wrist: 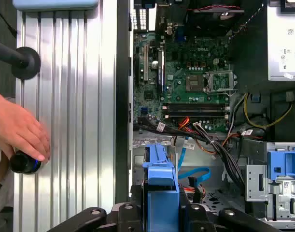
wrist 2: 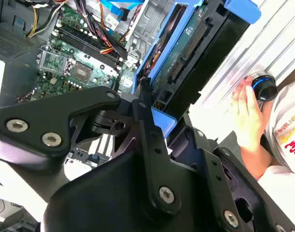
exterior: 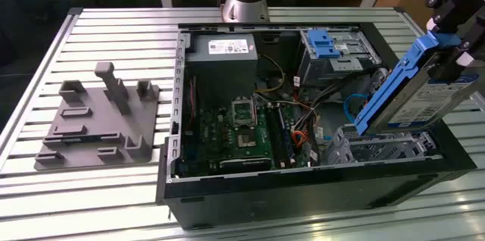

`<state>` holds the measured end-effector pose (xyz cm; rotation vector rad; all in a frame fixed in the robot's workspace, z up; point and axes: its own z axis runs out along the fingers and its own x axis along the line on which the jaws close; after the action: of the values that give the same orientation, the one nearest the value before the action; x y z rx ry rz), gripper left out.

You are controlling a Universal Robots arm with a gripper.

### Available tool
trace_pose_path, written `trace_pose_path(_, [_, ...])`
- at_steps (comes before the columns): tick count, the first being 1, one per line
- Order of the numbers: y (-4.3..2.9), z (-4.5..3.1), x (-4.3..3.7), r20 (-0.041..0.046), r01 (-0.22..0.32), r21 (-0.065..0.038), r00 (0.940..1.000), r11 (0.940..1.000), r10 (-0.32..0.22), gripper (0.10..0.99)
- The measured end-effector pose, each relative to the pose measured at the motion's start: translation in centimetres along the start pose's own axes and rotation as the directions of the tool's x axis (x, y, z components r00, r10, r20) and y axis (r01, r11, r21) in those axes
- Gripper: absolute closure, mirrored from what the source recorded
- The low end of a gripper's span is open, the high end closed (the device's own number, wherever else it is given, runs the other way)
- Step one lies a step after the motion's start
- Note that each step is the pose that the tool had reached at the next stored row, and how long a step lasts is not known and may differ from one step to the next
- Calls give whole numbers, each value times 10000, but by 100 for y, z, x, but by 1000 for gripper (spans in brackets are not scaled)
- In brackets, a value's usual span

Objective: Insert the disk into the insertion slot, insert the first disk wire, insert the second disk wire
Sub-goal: 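Insert the disk into the insertion slot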

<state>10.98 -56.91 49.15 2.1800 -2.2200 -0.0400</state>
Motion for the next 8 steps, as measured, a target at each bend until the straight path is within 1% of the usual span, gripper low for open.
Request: trace_pose_path(8, [0, 0, 0, 0, 0, 0, 10000, 10000, 0, 722])
